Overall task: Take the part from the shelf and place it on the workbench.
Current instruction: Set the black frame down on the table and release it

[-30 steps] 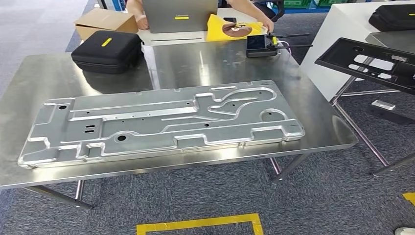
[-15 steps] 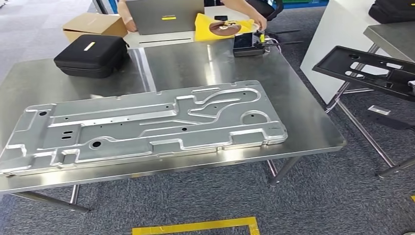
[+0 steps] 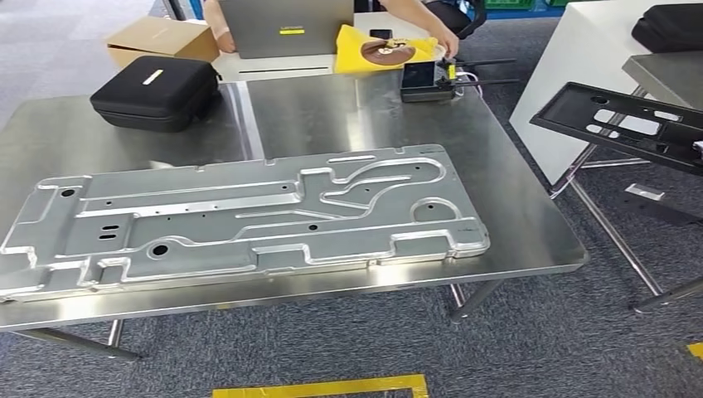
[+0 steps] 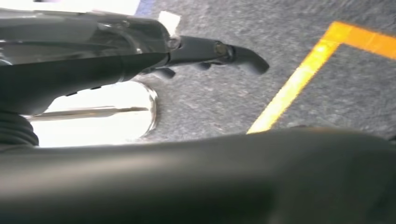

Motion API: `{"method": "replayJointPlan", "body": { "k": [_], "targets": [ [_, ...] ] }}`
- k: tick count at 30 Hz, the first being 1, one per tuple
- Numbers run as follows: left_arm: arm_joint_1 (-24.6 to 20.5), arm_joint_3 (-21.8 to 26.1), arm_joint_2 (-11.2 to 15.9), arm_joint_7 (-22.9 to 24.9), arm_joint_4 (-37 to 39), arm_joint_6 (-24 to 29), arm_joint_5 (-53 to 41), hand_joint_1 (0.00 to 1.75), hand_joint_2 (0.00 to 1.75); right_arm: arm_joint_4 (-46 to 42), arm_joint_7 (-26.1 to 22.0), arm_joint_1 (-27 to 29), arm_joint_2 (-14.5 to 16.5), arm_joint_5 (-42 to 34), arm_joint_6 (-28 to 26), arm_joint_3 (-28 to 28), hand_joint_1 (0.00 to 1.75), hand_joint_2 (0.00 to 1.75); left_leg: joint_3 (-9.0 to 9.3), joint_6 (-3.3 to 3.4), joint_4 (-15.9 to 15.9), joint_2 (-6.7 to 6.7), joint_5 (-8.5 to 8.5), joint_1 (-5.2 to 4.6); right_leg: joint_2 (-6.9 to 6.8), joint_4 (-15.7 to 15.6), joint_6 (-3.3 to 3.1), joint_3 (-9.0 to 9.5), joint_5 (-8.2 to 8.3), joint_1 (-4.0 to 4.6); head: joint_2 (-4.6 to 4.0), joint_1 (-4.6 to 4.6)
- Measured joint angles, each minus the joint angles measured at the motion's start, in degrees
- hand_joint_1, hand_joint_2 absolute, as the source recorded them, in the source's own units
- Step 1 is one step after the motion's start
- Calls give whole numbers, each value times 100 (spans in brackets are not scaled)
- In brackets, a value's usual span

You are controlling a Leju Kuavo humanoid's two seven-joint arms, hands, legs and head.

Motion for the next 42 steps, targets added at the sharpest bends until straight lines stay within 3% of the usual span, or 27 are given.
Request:
{"method": "replayJointPlan", "body": {
  "k": [3,4,5,6,8,9,10,12,15,18,19,20,21,23,25,28,30,31,33,34,35,36,37,39,40,42],
  "targets": [
    [4,0,-14,-11,1,4,0,0,175,-6,-2,-23,-13,-3,-4,-17,175,175,121,-107,-122,15,-2,92,1,805,120,-408,-355,-28,0,3],
    [7,0,-17,-11,2,3,0,0,175,-5,-3,-3,-13,-3,-4,-15,175,175,134,-139,-113,19,-24,119,-3,1033,175,-552,-391,-57,0,3],
    [9,0,-20,-11,2,3,0,0,175,-5,-4,19,-12,-2,-3,-15,175,175,143,-176,-93,22,-49,150,-8,1082,235,-620,-317,-97,0,4],
    [9,0,-21,-11,2,3,0,0,175,-4,-5,34,-13,-3,-3,-16,175,175,147,-220,-59,23,-81,185,-15,929,299,-590,-145,-139,0,4],
    [6,1,-19,-9,1,-2,0,0,175,1,-5,35,-8,-3,-3,-18,175,175,136,-343,63,21,-179,243,-35,295,433,-344,235,-212,0,6],
    [5,1,-17,-7,1,-9,0,0,175,7,-7,28,-8,-3,-3,-18,175,175,114,-401,141,17,-232,251,-26,56,433,-239,325,-224,0,10],
    [4,1,-15,-4,1,-16,0,0,175,13,-8,31,-7,-1,1,-18,175,175,95,-444,202,13,-273,245,-15,-64,390,-185,340,-224,0,9],
    [8,1,-13,3,1,-32,0,0,175,37,-13,34,0,21,22,-13,175,175,72,-475,250,6,-302,224,12,-67,226,-186,304,-210,0,7],
    [3,1,-8,15,1,-59,0,0,175,104,-20,-41,37,114,77,4,175,175,11,-540,399,12,-437,236,0,-63,122,-194,312,-237,0,2],
    [-14,-3,-8,17,1,-93,-2,0,175,231,-53,-212,110,252,132,55,175,175,-438,-635,1362,25,-934,290,-8,-65,93,-200,313,-250,0,2],
    [-14,-4,-8,17,1,-96,-3,0,175,286,-62,-268,150,286,134,84,175,175,-598,-644,1677,27,-1032,302,-9,-64,90,-199,311,-249,0,2],
    [-14,-5,-8,17,1,-97,-3,0,175,338,-66,-314,194,309,132,115,175,175,-686,-640,1822,28,-1027,307,-8,-64,88,-196,308,-247,0,2],
    [-17,-5,-8,17,1,-97,-3,0,175,383,-64,-358,232,324,127,148,175,175,-672,-622,1743,28,-910,306,-7,-64,86,-190,304,-243,0,2],
    [-27,-7,-8,17,1,-97,-2,0,175,451,-58,-446,288,332,113,202,175,175,-384,-538,1030,24,-481,287,-6,-68,88,-170,293,-239,0,2],
    [-34,-7,-8,18,0,-96,-2,0,175,499,-52,-537,325,327,103,238,175,175,-117,-461,413,20,-224,255,-2,-78,106,-165,285,-230,0,1],
    [-31,-7,-8,22,0,-95,-2,0,175,555,-52,-589,357,316,98,283,175,175,-58,-451,262,17,-215,226,0,-131,183,-153,297,-236,0,3],
    [-34,-7,-8,25,0,-95,-2,0,175,585,-54,-602,356,308,95,292,175,175,-10,-425,160,25,-167,241,-10,-69,221,-167,217,-241,0,5],
    [-38,-7,-9,25,0,-95,-2,0,175,602,-54,-623,354,305,95,293,175,175,16,-407,107,30,-141,250,-13,107,222,-243,94,-231,0,5],
    [-41,-11,-16,24,0,-98,-3,0,175,644,-57,-666,355,303,98,305,175,175,35,-380,73,37,-127,240,-14,751,204,-545,-241,-201,0,6],
    [-41,-15,-20,24,0,-107,-4,0,175,670,-64,-677,361,304,103,315,175,175,36,-375,74,38,-130,226,-13,1080,203,-708,-357,-184,0,6],
    [-39,-21,-23,24,0,-118,-5,0,175,701,-81,-683,374,313,112,328,175,175,38,-368,75,39,-134,211,-14,1264,200,-807,-374,-172,0,6],
    [-40,-31,-23,25,0,-130,-6,0,175,738,-106,-701,392,327,124,345,175,175,41,-364,78,39,-138,199,-14,1242,194,-809,-281,-163,0,6],
    [-45,-43,-23,25,0,-143,-7,0,175,781,-132,-736,415,349,133,367,175,175,46,-363,85,39,-145,190,-16,996,182,-704,-92,-155,0,6],
    [-63,-67,-25,26,0,-162,-7,0,175,859,-167,-850,471,397,147,426,175,175,42,-378,115,39,-170,168,-24,246,150,-366,279,-131,0,6],
    [-73,-74,-27,26,0,-171,-7,0,175,898,-173,-912,506,415,150,459,175,175,30,-392,135,38,-181,156,-26,-24,130,-245,371,-116,0,7],
    [-82,-80,-32,26,0,-184,-7,0,175,970,-173,-1005,581,435,155,523,175,175,7,-412,161,38,-189,139,-23,-180,98,-175,376,-88,0,7]
  ]
}}
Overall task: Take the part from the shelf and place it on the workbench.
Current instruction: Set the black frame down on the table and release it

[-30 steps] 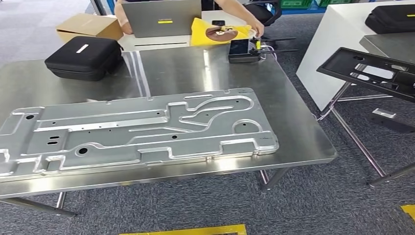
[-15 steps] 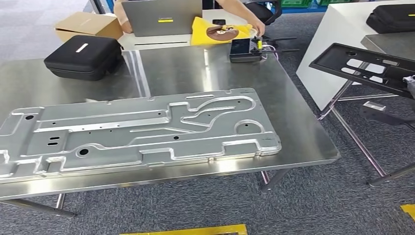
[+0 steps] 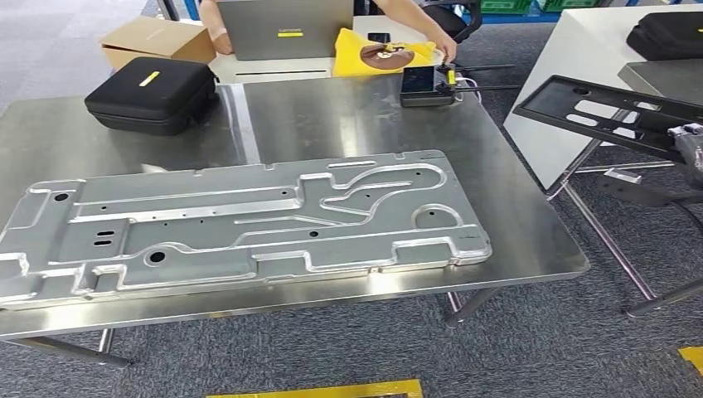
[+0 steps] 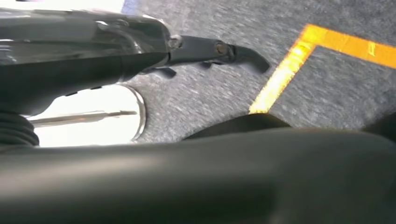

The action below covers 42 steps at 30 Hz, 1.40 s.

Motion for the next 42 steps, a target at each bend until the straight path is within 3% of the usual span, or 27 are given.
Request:
{"method": "replayJointPlan", "body": {
  "k": [2,4,7,8,9,10,12,13,14,18,20,22,23,24,25,27,29,33,42],
  "targets": [
    [2,-5,-2,0,0,-3,0,0,175,61,0,-57,74,11,2,68,175,175,-5,-27,21,-1,-23,4,0,-19,-33,6,11,-19,0,-1],
    [-3,-7,-3,0,0,-3,0,0,175,108,1,-121,141,15,1,131,175,175,-95,-108,248,0,-196,27,-14,-30,-74,19,18,-56,0,-1],
    [0,-7,-4,0,0,-3,0,0,175,160,2,-175,211,15,-1,203,175,175,-591,-240,1309,2,-686,127,-34,-30,-97,26,12,-86,0,-1],
    [6,-7,-4,0,0,-3,0,0,175,179,2,-179,234,15,-2,226,175,175,-725,-267,1568,2,-741,159,-36,-30,-96,28,10,-96,0,-1],
    [12,-7,-4,0,0,-3,0,0,175,197,2,-183,255,15,-4,248,175,175,-765,-288,1618,3,-685,183,-37,-29,-90,33,5,-108,0,-1],
    [15,-7,-4,0,0,-2,0,0,175,214,2,-188,271,15,-7,268,175,175,-692,-301,1429,3,-522,203,-35,-29,-79,43,-3,-122,0,-1],
    [14,-7,-5,0,1,-1,0,0,175,239,3,-210,291,10,-13,300,175,175,-349,-308,669,-2,-111,225,-31,-30,-38,73,-27,-145,0,-2],
    [14,-7,-5,0,1,1,0,0,175,249,5,-227,297,5,-16,312,175,175,-201,-296,345,-6,15,222,-25,-29,-9,80,-36,-147,0,-2],
    [13,-7,-6,1,1,3,0,0,175,258,8,-242,303,0,-20,322,175,175,-115,-274,150,-10,59,213,-20,-29,23,76,-39,-146,0,-2],
    [14,-7,-9,2,0,15,0,0,175,290,11,-257,319,-10,-27,341,175,175,-74,-153,30,-12,35,199,-21,-46,151,72,-68,-166,0,-1],
    [11,-7,-14,2,0,21,0,0,175,312,14,-267,319,-18,-30,342,175,175,-51,-84,-13,-6,55,204,-24,321,146,-83,-318,-151,0,-1],
    [12,-7,-18,2,0,23,0,0,175,341,18,-262,319,-27,-34,345,175,175,-47,-39,-13,-3,51,172,-15,1078,121,-440,-663,-105,0,-1],
    [16,-7,-19,3,0,23,0,0,175,356,20,-249,319,-29,-38,348,175,175,-43,-26,-12,-2,48,151,-12,1390,113,-594,-750,-86,0,-1],
    [21,-7,-20,3,0,23,0,0,175,371,20,-235,319,-32,-40,350,175,175,-37,-15,-11,-2,44,132,-11,1513,99,-660,-728,-70,0,-1],
    [24,-7,-20,4,0,23,0,0,175,382,20,-223,318,-36,-42,352,175,175,-25,-8,-10,-2,40,115,-11,1405,80,-616,-598,-57,0,-1],
    [24,-7,-23,4,0,23,0,0,175,394,20,-219,316,-50,-46,350,175,175,3,-2,-4,-3,21,89,-16,694,25,-286,-200,-29,0,-1],
    [22,-7,-26,6,0,23,0,0,175,397,20,-227,315,-61,-49,349,175,175,-7,-9,25,-5,-3,51,-23,96,-14,-22,5,-2,0,-3],
    [37,-13,-26,15,0,15,0,0,175,424,18,-246,356,-2,-29,375,175,175,-15,45,18,-4,-9,17,-10,-33,-20,24,4,7,0,-5],
    [-2,-78,-28,41,0,-20,-7,0,175,948,107,-553,1058,213,-174,664,175,175,17,-6,-34,2,23,38,-2,-26,-44,30,-6,29,0,-4]
  ]
}}
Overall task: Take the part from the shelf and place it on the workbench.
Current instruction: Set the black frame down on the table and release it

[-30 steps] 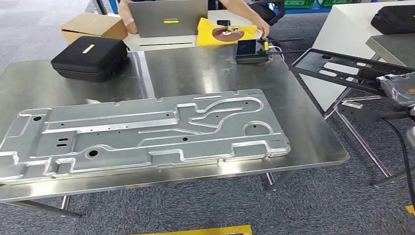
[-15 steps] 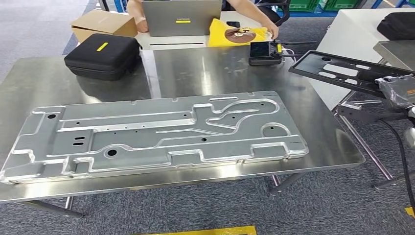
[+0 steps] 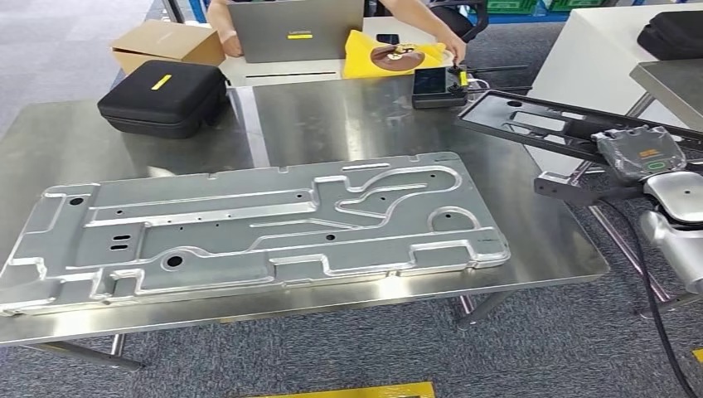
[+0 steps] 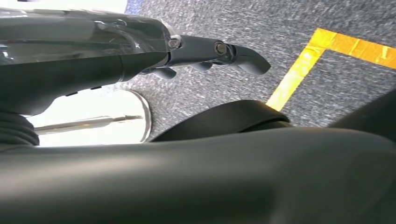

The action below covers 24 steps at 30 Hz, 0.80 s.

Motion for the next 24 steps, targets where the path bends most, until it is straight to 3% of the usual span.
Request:
{"method": "replayJointPlan", "body": {
  "k": [12,17,24],
  "targets": [
    [-38,-85,-7,53,0,-67,-2,0,175,520,329,-4,1893,126,-420,432,175,175,1,-39,-3,16,-3,1,13,-1,-6,1,0,3,0,-2],
    [-27,-87,-7,54,0,-70,-2,0,175,551,265,61,2262,195,-427,591,175,175,-1,-40,-3,16,-4,-7,13,-7,-6,4,1,-5,0,-2],
    [-4,-85,-7,53,0,-68,0,0,175,359,26,363,2537,296,-277,991,175,175,-1,-40,-3,16,-6,-12,13,-14,-6,7,1,-10,0,-2]
  ]
}}
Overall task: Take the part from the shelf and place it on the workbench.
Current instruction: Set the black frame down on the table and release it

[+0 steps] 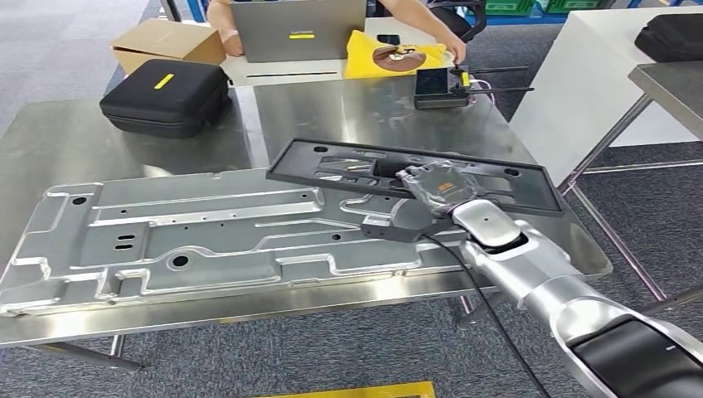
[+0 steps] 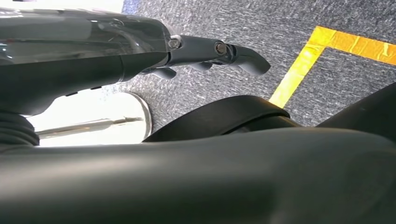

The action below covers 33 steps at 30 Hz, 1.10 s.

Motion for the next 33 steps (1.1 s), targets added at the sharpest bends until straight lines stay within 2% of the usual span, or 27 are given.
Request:
{"method": "replayJointPlan", "body": {
  "k": [7,11,16,25,29,33],
  "targets": [
    [28,-2,0,-22,0,0,0,0,175,-370,-537,280,62,-282,581,713,175,175,1,-1,0,0,-1,0,1,-1,0,-1,0,0,0,0],
    [34,-11,0,-50,1,0,0,0,175,-542,-680,263,14,-271,641,1171,175,175,6,-1,0,2,-1,0,3,-1,0,4,0,0,0,0],
    [68,-14,0,-139,0,1,2,0,175,-704,-738,174,-91,-161,614,1836,175,175,13,-3,0,3,-2,-1,5,-2,-1,10,1,-1,0,0],
    [106,-25,2,-262,0,77,7,0,175,-1120,-587,31,-312,-519,619,2722,175,175,28,-19,0,8,-15,-1,21,-3,-2,15,0,-1,0,0],
    [110,-73,2,-253,0,143,3,0,175,-1273,-564,42,-411,-630,550,2965,0,0,31,-22,0,10,-18,1,23,-3,-4,16,-2,0,0,0],
    [117,-105,2,-234,0,265,1,0,175,-1420,-557,42,-523,-687,481,3141,0,0,49,-27,0,10,-23,3,22,-5,-8,32,-7,1,0,0]
  ]
}}
